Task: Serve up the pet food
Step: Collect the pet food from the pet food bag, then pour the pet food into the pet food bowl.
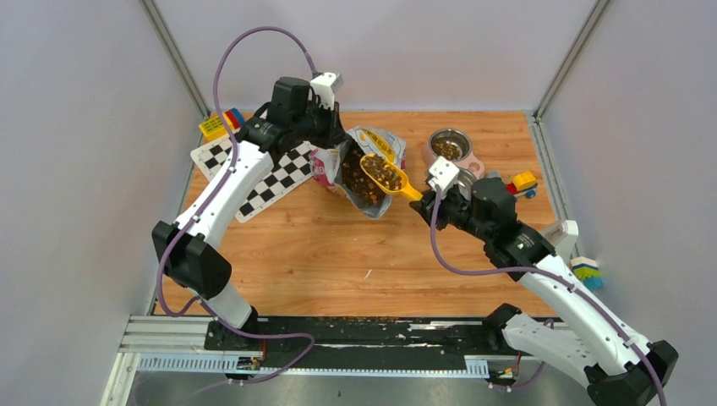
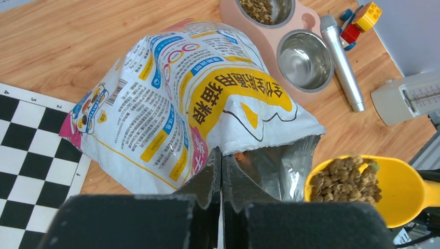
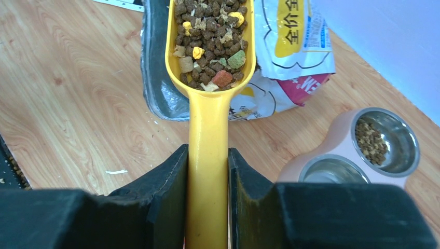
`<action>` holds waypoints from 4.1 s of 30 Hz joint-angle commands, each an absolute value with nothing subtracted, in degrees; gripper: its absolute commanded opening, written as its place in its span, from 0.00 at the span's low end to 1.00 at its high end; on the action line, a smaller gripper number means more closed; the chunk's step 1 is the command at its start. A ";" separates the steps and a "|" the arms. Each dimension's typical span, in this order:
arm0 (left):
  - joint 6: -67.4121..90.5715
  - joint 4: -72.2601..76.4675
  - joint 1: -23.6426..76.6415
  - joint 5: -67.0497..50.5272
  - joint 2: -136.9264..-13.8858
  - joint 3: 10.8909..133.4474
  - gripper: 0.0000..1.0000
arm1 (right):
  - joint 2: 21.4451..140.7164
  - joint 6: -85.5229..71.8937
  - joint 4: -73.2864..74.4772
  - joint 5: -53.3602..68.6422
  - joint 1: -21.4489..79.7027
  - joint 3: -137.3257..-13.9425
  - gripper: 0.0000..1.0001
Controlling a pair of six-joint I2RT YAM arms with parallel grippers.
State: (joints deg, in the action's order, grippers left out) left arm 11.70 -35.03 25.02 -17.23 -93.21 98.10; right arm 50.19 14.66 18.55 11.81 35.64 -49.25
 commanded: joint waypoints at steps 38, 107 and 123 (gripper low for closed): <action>14.10 -33.42 23.17 -17.78 -90.57 105.44 0.00 | 47.26 24.58 15.03 7.76 9.18 -43.37 0.00; 15.07 -34.79 23.18 -17.62 -95.36 108.95 0.00 | 69.05 55.69 43.48 -2.13 1.05 -57.92 0.00; 15.44 -34.36 23.12 -18.17 -96.36 108.96 0.00 | 71.31 56.85 45.99 -3.51 1.05 -60.95 0.00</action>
State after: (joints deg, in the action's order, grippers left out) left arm 14.11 -40.42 23.83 -17.52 -97.06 105.41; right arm 71.18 55.66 45.71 -2.39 1.30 -57.76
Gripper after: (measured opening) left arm 0.006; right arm 0.290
